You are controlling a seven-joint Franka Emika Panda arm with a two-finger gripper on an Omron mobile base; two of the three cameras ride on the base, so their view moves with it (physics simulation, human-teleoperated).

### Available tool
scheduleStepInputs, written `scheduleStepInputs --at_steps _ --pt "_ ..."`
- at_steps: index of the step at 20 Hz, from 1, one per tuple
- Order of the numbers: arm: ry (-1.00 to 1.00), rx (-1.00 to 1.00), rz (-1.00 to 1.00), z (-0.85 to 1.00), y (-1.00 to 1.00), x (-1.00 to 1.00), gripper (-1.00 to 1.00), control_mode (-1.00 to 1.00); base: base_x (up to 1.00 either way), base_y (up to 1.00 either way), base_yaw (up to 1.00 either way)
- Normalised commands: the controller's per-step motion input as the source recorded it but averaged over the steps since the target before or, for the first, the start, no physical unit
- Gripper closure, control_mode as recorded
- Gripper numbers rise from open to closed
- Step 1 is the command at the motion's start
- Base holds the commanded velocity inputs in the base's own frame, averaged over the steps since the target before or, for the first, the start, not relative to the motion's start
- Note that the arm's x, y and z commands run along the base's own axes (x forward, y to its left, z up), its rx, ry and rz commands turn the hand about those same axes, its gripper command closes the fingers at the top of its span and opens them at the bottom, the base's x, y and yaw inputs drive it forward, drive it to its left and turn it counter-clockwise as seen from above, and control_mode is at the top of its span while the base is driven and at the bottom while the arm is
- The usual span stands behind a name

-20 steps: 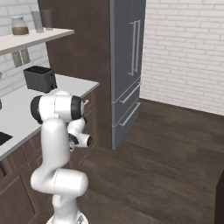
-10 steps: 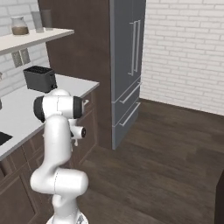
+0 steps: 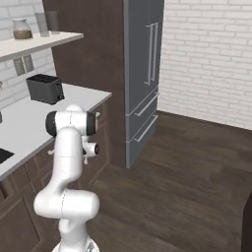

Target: Take a straw from the drawer in front and place it inside the glass cup on the dining counter.

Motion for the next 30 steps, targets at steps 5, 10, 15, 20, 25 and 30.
scheduleStepInputs --at_steps 5,10,15,20,25,30 --pt "0.0 0.0 0.0 -0.29 0.2 0.27 -1.0 -1.0 0.0 0.0 0.0" --pt "0.0 0.0 0.0 -0.12 0.33 0.08 -1.0 -1.0 0.0 0.0 0.0" --pt "-0.04 0.0 0.0 0.0 0.24 0.0 -1.0 -1.0 0.0 0.0 0.0" --pt "-0.01 0.0 0.0 -0.18 0.29 0.04 -1.0 -1.0 0.0 0.0 0.0" --pt "0.0 0.0 0.0 -0.37 0.25 0.16 -1.0 -1.0 0.0 0.0 0.0" --pt "-0.01 0.0 0.0 -0.17 0.28 0.23 -1.0 -1.0 0.0 0.0 0.0"
